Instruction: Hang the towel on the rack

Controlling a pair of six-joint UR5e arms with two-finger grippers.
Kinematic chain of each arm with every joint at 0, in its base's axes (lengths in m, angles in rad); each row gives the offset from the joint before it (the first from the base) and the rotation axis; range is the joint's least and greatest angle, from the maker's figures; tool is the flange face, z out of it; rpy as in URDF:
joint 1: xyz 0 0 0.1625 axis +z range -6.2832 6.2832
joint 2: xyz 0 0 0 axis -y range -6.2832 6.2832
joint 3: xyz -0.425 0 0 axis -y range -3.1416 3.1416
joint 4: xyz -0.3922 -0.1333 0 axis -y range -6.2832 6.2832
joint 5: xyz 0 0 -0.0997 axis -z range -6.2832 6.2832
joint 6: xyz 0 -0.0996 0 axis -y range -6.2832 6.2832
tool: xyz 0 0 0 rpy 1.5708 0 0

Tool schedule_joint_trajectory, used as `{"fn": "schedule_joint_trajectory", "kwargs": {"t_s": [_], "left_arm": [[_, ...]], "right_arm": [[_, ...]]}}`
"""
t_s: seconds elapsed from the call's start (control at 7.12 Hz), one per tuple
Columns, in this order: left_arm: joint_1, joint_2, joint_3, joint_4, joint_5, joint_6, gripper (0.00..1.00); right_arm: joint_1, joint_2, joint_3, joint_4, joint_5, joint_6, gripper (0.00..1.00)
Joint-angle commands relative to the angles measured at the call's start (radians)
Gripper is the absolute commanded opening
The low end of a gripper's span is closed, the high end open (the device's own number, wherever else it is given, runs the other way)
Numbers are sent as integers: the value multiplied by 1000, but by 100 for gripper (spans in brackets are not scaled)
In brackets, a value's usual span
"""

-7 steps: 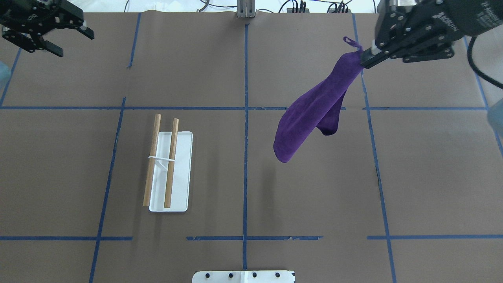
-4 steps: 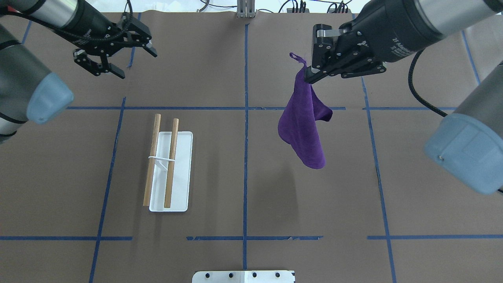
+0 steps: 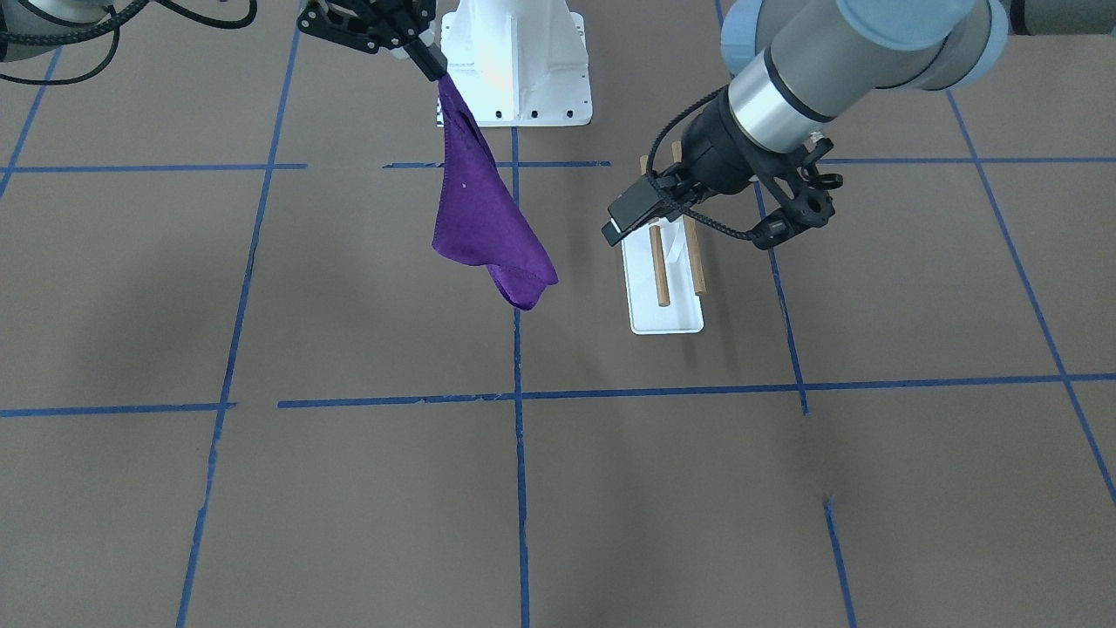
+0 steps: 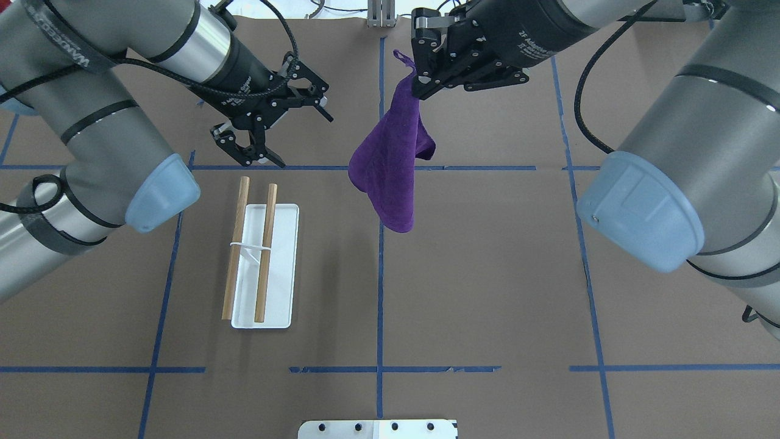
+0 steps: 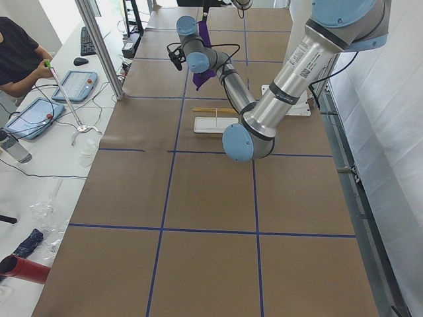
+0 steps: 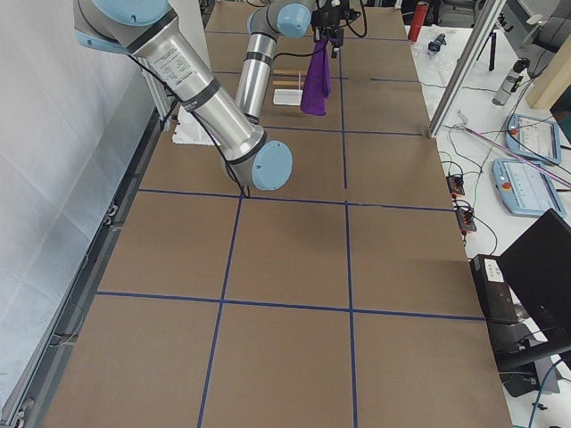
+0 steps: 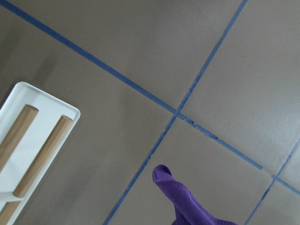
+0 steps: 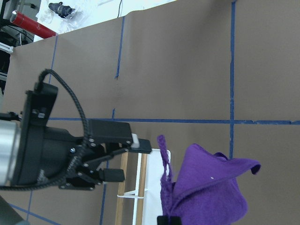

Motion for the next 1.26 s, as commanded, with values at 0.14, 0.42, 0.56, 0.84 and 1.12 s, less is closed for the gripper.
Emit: {"fn": "schedule_joint_trajectory", "kwargs": {"t_s": [0.14, 0.42, 0.56, 0.84, 1.12], "left_arm": [[54, -59, 35, -13, 43, -77, 96], [53, -67, 52, -28, 43, -89, 93], [56, -70, 70, -31, 43, -91, 91], [65, -64, 74, -52, 43, -91, 89], [65, -69, 112, -104, 44, -96, 89]], "right_arm": [[-32, 30, -14, 51, -23, 35, 0], [-34, 35, 6, 51, -22, 36, 0], [-34, 51, 11, 51, -22, 36, 0], [-32, 64, 24, 51, -23, 36, 0], [-32, 68, 43, 53, -20, 35, 0]]}}
